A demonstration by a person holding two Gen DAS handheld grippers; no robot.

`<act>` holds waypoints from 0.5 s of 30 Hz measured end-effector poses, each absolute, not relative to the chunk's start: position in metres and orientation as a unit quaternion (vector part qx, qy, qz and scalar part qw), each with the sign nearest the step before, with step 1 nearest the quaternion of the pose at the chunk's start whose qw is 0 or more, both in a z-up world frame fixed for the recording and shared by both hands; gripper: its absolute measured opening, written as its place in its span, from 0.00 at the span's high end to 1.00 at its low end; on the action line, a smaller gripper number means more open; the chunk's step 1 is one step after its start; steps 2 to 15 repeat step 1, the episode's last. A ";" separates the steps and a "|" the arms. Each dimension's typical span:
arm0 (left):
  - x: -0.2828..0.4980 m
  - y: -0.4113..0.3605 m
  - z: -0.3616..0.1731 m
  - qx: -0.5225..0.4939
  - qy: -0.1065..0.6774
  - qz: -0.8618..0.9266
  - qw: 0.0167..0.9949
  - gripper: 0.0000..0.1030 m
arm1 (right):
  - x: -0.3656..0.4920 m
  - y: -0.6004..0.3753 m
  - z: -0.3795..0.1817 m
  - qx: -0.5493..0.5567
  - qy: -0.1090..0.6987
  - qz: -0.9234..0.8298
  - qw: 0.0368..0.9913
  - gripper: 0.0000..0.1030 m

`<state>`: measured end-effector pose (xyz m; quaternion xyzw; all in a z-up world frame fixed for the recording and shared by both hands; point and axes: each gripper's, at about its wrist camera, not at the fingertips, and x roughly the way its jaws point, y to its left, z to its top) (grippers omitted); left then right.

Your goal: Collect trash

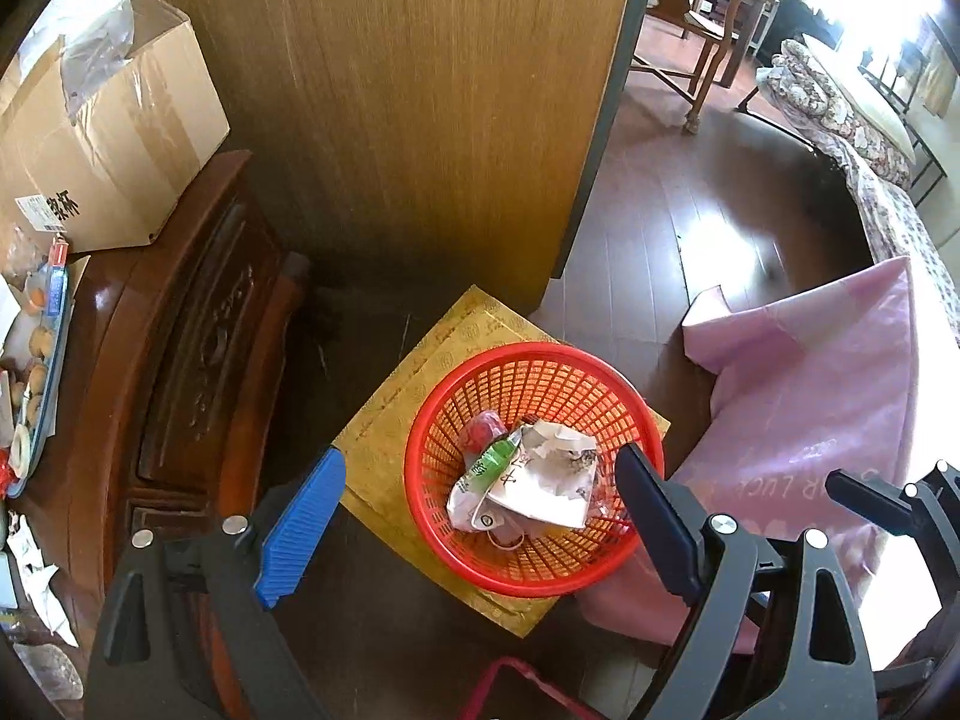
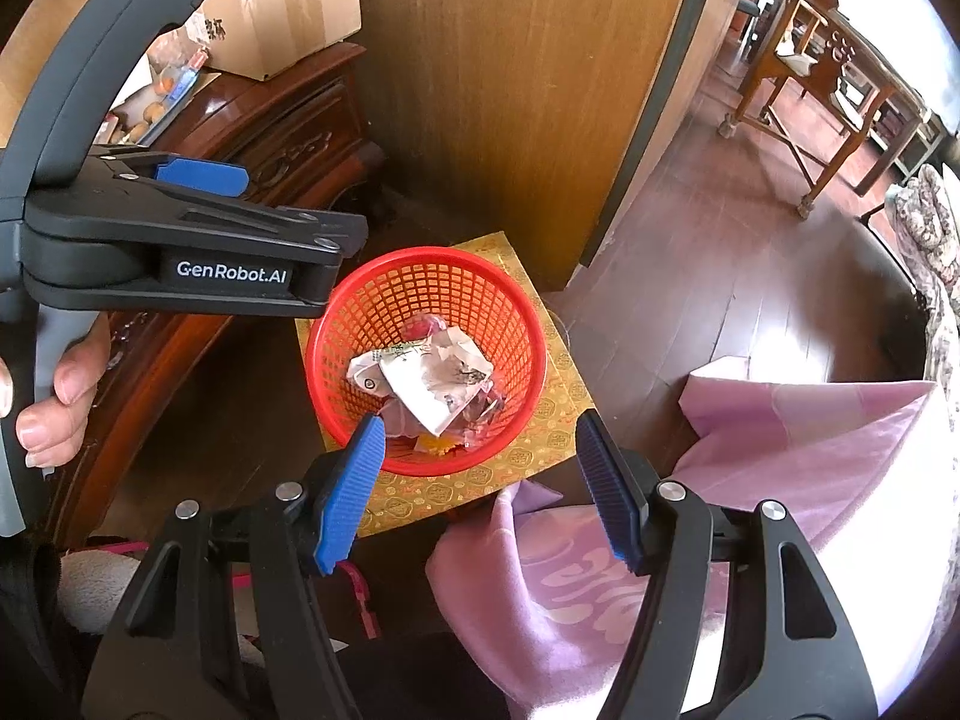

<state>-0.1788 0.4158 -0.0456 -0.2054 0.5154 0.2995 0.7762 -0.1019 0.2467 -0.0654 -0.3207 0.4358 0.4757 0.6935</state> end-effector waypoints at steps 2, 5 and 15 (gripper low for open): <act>-0.179 0.416 -0.046 -0.205 0.516 0.300 0.776 0.13 | -0.102 0.247 -0.066 -0.321 0.437 0.476 0.693 0.37; -0.179 0.416 -0.046 -0.205 0.516 0.300 0.776 0.13 | -0.102 0.247 -0.066 -0.321 0.437 0.476 0.693 0.37; -0.179 0.416 -0.046 -0.205 0.516 0.300 0.776 0.13 | -0.102 0.247 -0.066 -0.321 0.437 0.476 0.693 0.37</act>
